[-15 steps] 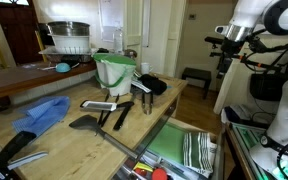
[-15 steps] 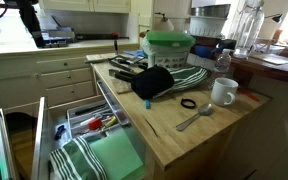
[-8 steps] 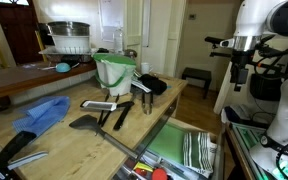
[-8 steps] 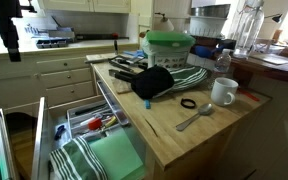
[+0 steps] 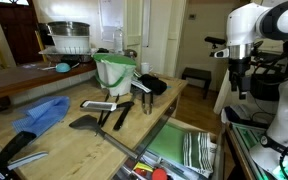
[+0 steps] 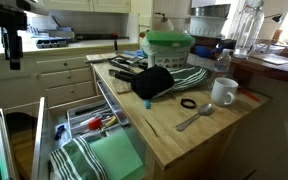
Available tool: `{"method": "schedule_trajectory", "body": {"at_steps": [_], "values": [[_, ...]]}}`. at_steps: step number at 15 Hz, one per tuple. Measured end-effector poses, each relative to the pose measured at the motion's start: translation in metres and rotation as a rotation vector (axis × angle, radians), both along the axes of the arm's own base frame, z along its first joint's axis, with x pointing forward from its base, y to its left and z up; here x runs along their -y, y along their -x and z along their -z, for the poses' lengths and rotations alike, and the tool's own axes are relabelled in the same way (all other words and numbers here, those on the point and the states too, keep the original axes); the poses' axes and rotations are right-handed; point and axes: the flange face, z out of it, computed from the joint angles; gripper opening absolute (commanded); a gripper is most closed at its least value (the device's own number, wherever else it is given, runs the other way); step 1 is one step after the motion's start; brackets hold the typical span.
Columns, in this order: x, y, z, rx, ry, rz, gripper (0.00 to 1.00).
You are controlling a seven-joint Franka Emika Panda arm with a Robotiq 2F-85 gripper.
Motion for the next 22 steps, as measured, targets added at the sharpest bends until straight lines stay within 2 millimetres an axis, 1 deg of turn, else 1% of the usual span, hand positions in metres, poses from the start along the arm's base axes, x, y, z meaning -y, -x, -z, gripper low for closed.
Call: {"method": "schedule_trajectory", "body": {"at_steps": [3, 4, 6, 8, 11, 16, 19, 22], "values": [[0.000, -0.001, 0.000, 0.001, 0.001, 0.002, 1.00], [0.001, -0.004, 0.001, 0.009, 0.006, 0.021, 1.00], [0.001, -0.019, 0.006, 0.049, 0.037, 0.082, 1.00], [-0.005, -0.039, 0.019, 0.072, 0.081, 0.122, 1.00], [-0.027, -0.061, 0.047, 0.044, 0.151, 0.120, 1.00], [-0.072, -0.080, 0.098, -0.035, 0.235, 0.065, 1.00], [-0.085, -0.086, 0.133, -0.075, 0.287, 0.056, 1.00], [-0.089, -0.083, 0.174, -0.153, 0.374, 0.052, 1.00]]}}
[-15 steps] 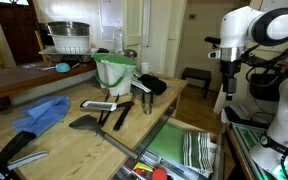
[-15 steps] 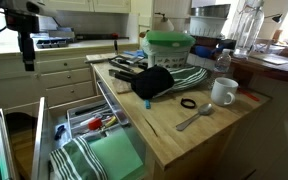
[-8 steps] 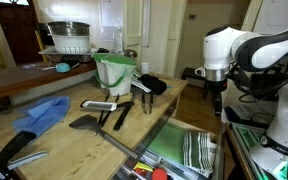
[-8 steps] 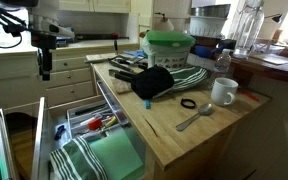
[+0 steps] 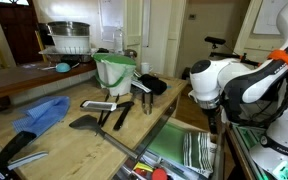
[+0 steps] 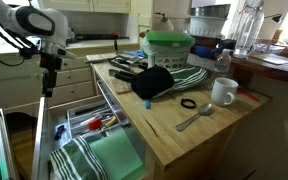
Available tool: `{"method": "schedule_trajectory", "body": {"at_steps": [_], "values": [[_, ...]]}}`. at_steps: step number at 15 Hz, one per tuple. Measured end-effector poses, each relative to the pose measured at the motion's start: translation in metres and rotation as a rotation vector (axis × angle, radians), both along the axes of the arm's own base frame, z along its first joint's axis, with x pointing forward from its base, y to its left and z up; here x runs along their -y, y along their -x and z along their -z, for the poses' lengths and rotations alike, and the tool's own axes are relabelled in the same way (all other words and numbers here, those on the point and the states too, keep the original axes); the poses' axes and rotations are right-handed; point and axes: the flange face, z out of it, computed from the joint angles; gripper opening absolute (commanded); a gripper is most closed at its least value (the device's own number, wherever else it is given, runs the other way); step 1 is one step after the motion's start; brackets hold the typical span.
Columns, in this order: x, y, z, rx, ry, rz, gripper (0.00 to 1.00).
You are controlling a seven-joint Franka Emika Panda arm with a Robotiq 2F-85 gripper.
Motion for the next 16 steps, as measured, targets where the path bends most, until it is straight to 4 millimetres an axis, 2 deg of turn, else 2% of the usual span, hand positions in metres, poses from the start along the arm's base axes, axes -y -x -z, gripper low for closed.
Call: {"method": "schedule_trajectory", "body": {"at_steps": [3, 8, 10, 13, 16], "values": [[-0.001, 0.000, 0.016, -0.034, 0.012, 0.005, 1.00], [-0.001, -0.001, 0.015, -0.031, 0.012, 0.006, 1.00], [-0.004, -0.010, 0.011, 0.028, 0.027, 0.002, 1.00], [-0.026, -0.027, 0.007, 0.204, 0.044, -0.012, 1.00], [-0.051, -0.040, 0.017, 0.351, -0.005, 0.032, 1.00]]}}
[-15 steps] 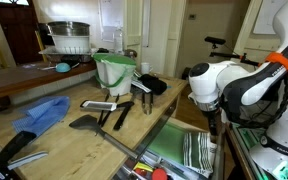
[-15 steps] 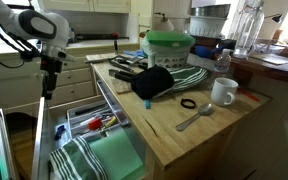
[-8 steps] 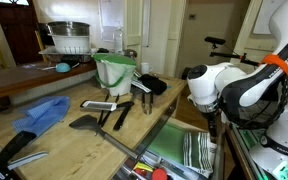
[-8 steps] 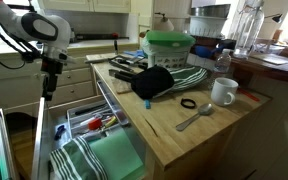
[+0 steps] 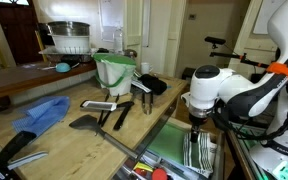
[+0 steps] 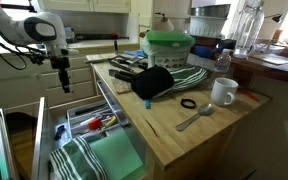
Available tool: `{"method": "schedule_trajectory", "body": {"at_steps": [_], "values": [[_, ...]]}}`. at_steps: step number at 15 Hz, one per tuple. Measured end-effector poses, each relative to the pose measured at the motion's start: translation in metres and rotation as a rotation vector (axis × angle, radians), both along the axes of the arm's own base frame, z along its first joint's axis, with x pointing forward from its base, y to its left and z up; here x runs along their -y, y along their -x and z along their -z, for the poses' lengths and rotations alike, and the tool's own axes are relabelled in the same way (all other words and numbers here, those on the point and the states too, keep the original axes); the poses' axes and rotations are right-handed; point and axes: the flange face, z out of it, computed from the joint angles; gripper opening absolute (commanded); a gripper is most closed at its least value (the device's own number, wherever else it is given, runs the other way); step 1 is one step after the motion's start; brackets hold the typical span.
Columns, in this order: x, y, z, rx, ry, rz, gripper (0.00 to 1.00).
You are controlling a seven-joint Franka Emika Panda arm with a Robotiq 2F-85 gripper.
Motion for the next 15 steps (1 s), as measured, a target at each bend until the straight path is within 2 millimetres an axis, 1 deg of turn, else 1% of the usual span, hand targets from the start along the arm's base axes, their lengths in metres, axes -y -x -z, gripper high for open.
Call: {"method": "schedule_trajectory", "body": {"at_steps": [2, 3, 6, 9, 11, 13, 15], "values": [[-0.009, -0.003, 0.014, 0.053, -0.017, 0.014, 1.00], [-0.012, -0.003, 0.023, 0.060, -0.029, -0.012, 1.00], [-0.013, 0.003, 0.063, 0.040, -0.084, -0.093, 1.00], [-0.003, 0.020, 0.108, -0.019, -0.111, -0.170, 1.00], [0.006, 0.034, 0.132, -0.054, -0.121, -0.205, 1.00], [0.016, 0.046, 0.149, -0.080, -0.125, -0.229, 1.00], [0.025, 0.058, 0.161, -0.099, -0.126, -0.245, 1.00]]}}
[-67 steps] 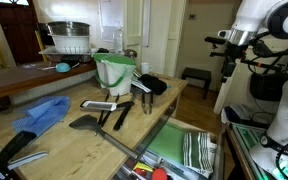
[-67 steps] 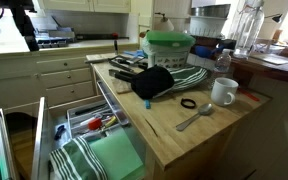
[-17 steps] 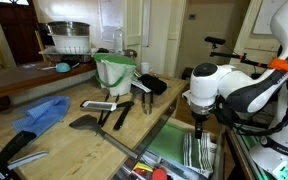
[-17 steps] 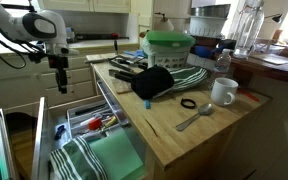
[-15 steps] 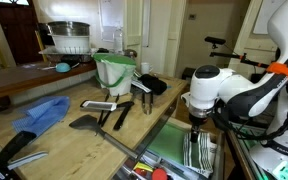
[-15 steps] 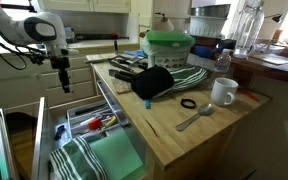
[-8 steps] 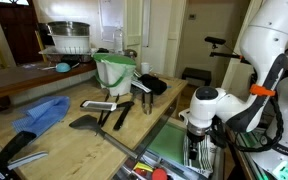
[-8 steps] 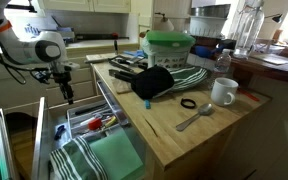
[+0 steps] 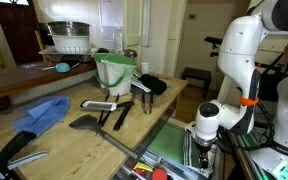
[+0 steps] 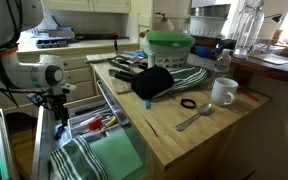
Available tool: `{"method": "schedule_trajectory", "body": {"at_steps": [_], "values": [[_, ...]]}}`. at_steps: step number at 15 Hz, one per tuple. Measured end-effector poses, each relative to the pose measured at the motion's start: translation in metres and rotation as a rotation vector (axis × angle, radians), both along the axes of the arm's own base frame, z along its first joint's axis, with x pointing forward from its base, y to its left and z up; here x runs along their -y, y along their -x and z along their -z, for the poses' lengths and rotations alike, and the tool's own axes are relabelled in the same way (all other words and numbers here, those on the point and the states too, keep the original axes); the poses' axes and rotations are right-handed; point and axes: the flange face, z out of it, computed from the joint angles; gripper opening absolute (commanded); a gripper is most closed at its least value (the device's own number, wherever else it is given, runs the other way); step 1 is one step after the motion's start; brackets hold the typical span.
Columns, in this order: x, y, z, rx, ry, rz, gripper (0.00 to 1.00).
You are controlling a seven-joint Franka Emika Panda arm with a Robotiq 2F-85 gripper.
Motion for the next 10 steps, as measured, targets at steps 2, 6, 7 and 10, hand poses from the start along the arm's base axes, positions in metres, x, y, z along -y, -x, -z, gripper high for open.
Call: {"method": "schedule_trajectory", "body": {"at_steps": [2, 6, 7, 10], "values": [[0.007, 0.009, 0.008, -0.011, 0.001, -0.012, 1.00], [0.017, 0.023, 0.016, -0.023, 0.011, -0.028, 1.00], [0.018, 0.026, 0.017, -0.024, 0.014, -0.031, 1.00], [0.020, 0.033, 0.019, -0.024, 0.018, -0.038, 1.00]]}}
